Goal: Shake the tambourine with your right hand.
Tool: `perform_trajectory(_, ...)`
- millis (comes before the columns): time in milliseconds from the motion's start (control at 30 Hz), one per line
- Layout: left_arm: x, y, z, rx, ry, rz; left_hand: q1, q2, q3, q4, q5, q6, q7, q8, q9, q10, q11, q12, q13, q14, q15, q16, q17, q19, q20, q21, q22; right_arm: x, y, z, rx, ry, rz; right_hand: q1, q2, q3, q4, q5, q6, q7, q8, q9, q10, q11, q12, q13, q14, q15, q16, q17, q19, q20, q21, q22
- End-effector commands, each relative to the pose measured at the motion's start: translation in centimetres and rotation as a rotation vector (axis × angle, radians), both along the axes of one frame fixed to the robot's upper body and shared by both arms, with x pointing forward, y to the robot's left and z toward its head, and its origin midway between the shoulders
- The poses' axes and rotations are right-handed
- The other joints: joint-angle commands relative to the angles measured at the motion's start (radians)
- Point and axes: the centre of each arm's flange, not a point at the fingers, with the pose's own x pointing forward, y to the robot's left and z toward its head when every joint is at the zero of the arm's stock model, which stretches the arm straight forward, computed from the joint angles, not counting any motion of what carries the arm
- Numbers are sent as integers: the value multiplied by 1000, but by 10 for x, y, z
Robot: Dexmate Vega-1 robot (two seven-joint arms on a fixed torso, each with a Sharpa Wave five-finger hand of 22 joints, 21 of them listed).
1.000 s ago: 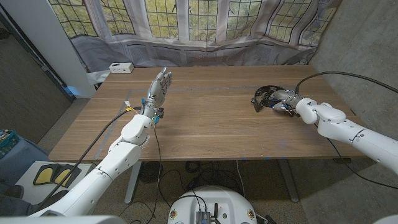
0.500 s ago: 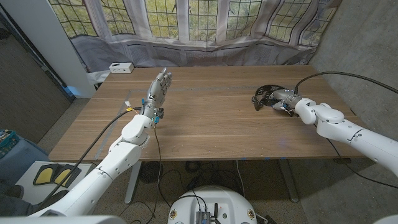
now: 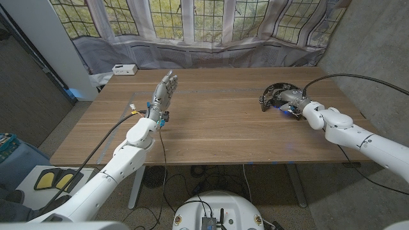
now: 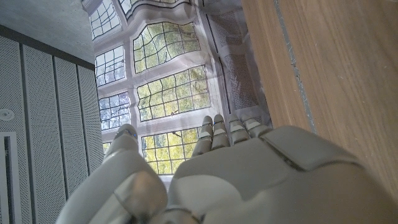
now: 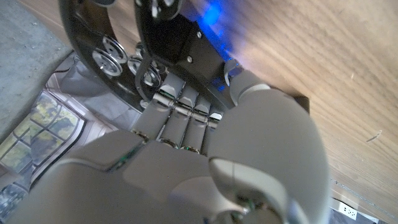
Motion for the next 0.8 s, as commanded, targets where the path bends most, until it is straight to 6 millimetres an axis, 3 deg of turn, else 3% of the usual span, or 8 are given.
perform_trajectory(33,3,0,0,5,7,-4,2,8,1,-6,-3,9,0,-2,3,0,-4,-5,3,-1,-4,-1,6,-6,2,1,5,-11,1,9,22,-73,9,51,48,40,38,-1,73,-65,0,2,10,1,5,1,8,-59,-2,1,16,-12,0,-1)
perform_trajectory(800,3,1,6,12,-5,-9,1,8,1,-6,-3,10,-1,-1,3,-1,-5,-5,3,0,-4,-1,6,-8,2,0,5,-48,5,28,112,-249,57,48,52,46,52,-5,71,-64,-12,5,14,-2,-5,3,18,-57,-6,8,14,-10,7,-1)
